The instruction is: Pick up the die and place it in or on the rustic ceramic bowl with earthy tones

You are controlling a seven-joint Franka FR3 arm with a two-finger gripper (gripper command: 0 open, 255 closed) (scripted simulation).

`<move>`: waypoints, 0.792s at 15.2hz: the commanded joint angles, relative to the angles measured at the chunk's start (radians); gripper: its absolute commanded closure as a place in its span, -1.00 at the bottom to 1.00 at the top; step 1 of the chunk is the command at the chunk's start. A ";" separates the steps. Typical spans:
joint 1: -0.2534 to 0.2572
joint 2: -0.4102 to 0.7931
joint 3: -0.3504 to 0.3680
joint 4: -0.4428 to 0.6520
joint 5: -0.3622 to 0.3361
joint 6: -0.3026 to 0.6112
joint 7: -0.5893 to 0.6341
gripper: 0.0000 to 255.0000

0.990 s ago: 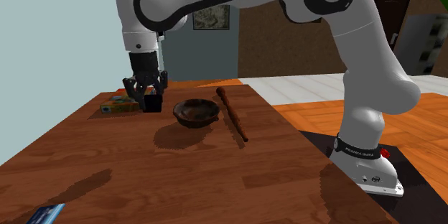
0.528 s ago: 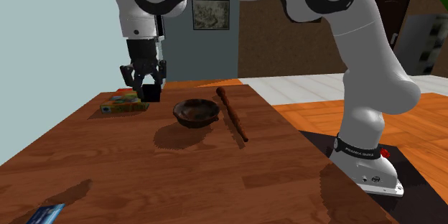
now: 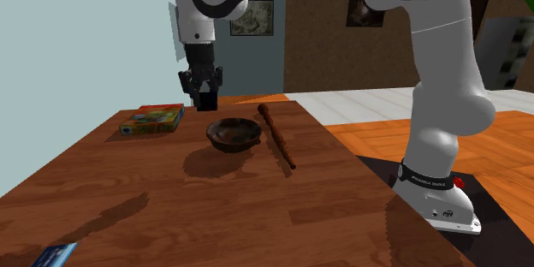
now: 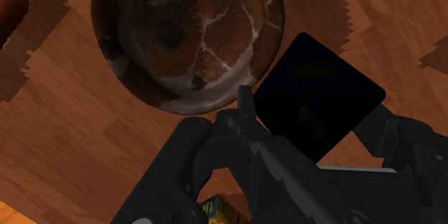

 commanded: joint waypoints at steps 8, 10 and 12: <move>-0.116 -0.167 -0.056 -0.241 0.043 0.079 -0.174 1.00; -0.115 -0.161 -0.057 -0.261 0.042 0.104 -0.174 1.00; -0.115 -0.154 -0.057 -0.280 0.041 0.130 -0.173 1.00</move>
